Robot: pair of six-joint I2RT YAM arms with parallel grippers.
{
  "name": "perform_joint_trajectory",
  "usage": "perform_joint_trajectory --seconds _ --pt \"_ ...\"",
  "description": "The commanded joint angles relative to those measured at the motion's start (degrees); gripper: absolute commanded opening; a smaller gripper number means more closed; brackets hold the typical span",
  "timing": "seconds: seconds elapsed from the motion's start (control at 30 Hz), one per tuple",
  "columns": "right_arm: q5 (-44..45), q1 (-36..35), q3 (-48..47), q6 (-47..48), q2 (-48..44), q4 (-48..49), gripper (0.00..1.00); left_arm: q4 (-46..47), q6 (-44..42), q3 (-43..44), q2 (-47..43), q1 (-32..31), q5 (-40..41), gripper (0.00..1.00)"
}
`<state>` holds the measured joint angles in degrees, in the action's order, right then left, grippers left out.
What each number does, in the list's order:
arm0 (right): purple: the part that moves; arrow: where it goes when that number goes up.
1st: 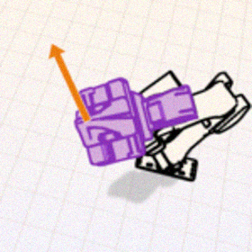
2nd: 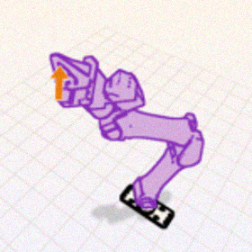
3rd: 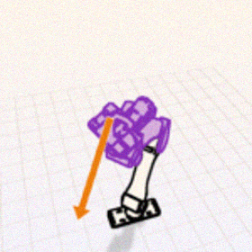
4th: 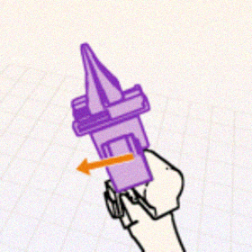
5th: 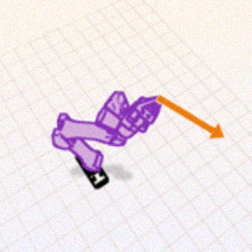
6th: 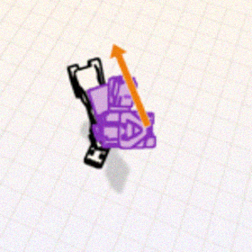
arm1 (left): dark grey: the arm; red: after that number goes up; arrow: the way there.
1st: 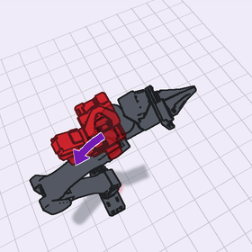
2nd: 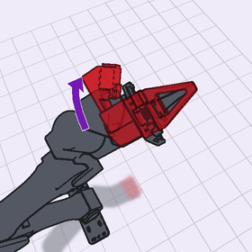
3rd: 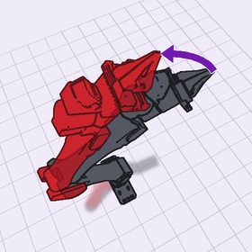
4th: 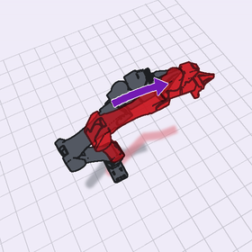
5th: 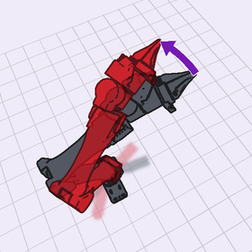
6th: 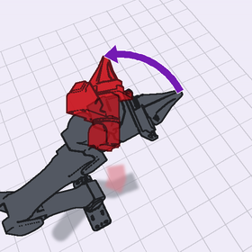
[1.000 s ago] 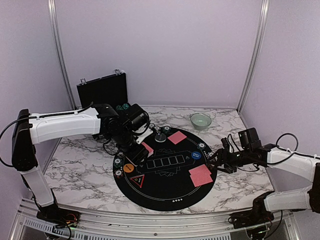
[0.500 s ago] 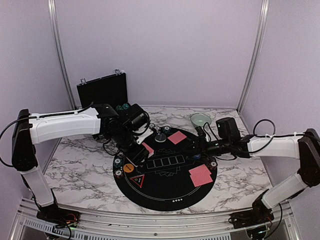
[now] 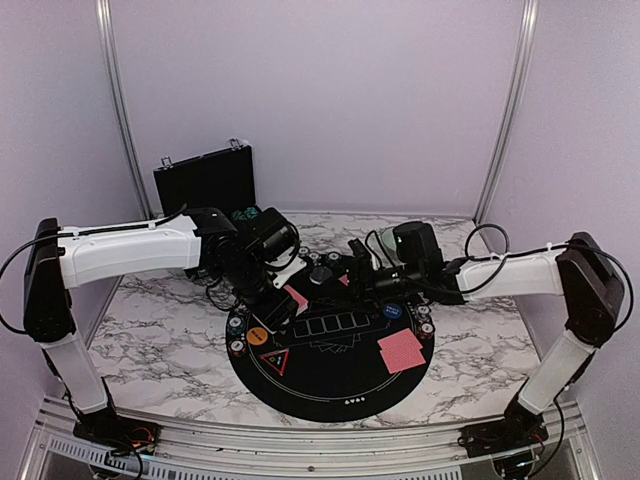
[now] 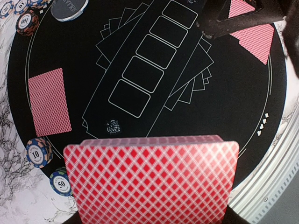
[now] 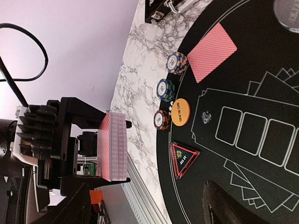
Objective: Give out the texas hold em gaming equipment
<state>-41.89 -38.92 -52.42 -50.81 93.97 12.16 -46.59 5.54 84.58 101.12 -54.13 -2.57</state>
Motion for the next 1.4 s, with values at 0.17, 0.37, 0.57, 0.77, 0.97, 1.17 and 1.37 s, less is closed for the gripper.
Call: perform_joint_trajectory --seconds 0.17,0.37,0.57,0.77,0.97,1.17,1.37 --pt "-1.39 -3.4 -7.01 -2.36 5.82 4.33 0.8 0.71 0.13 1.47 -1.14 -0.1 -0.71 0.5" --pt "-2.2 -4.7 -9.18 -3.52 8.62 5.7 0.78 0.71 0.14 1.38 -1.34 -0.11 -0.63 0.5" --pt "-2.81 -5.47 -10.16 -4.69 10.41 7.35 0.77 0.73 0.17 1.38 -1.56 -0.1 -0.53 0.5" --pt "-3.11 -6.33 -11.34 -4.79 12.02 7.42 0.77 0.71 0.26 1.32 -1.75 -0.1 -0.5 0.5" --pt "-3.2 -6.44 -11.64 -4.85 13.39 7.54 0.77 0.71 0.3 1.12 -2.31 -0.11 -0.07 0.5" --pt "-3.15 -6.43 -11.99 -4.05 14.34 6.16 0.76 0.71 0.5 0.7 -3.17 -0.1 0.39 0.5" --pt "-2.74 -6.2 -11.5 -3.63 13.97 5.13 0.75 0.71 0.52 -0.06 -3.96 -0.1 0.72 0.5"
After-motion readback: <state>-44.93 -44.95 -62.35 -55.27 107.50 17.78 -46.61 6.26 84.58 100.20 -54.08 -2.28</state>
